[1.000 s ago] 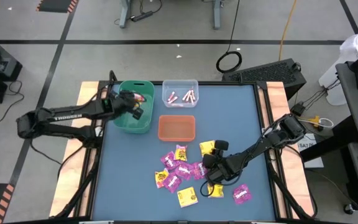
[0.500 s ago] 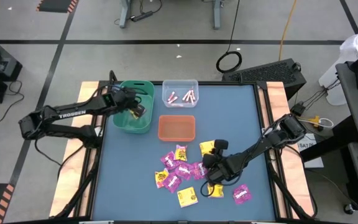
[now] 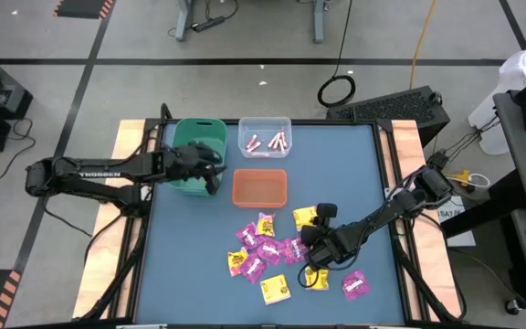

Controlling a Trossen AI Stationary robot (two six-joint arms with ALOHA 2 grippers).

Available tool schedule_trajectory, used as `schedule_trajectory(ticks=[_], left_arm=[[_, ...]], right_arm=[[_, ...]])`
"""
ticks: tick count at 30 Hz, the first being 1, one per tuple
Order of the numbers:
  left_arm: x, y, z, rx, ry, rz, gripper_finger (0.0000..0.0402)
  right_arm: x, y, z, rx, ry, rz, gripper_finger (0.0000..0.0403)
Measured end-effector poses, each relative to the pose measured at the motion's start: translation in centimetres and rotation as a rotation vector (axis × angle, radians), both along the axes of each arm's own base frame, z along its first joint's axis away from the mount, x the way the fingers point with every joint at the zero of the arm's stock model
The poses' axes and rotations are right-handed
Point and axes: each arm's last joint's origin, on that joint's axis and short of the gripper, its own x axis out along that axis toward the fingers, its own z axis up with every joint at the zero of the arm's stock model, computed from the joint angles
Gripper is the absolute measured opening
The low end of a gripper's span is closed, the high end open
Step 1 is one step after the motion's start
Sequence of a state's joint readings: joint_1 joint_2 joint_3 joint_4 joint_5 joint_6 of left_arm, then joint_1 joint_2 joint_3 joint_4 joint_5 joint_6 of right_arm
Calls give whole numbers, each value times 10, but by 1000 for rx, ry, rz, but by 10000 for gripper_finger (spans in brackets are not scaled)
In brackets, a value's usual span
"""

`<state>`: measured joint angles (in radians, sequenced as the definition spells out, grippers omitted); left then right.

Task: Sort candy
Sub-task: Put the yellow candy into the green bin

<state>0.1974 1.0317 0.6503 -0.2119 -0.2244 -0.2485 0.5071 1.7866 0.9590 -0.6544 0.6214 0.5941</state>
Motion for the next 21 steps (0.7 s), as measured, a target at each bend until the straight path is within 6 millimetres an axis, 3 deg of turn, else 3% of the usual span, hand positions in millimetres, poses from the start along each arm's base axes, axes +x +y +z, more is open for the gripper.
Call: schedule_trajectory(ticks=[8, 14, 17, 21], left_arm=[[10, -36, 6, 87, -81, -107, 142], [11, -49, 8, 120, -95, -145, 142], [11, -51, 8, 125, -97, -148, 142], [11, -54, 9, 125, -103, -163, 142]], right_arm=[[-1, -13, -11, 61, -11, -71, 123], [2, -21, -12, 86, 5, -72, 121], [5, -26, -12, 137, 17, -94, 99], [7, -26, -13, 161, 10, -82, 37]])
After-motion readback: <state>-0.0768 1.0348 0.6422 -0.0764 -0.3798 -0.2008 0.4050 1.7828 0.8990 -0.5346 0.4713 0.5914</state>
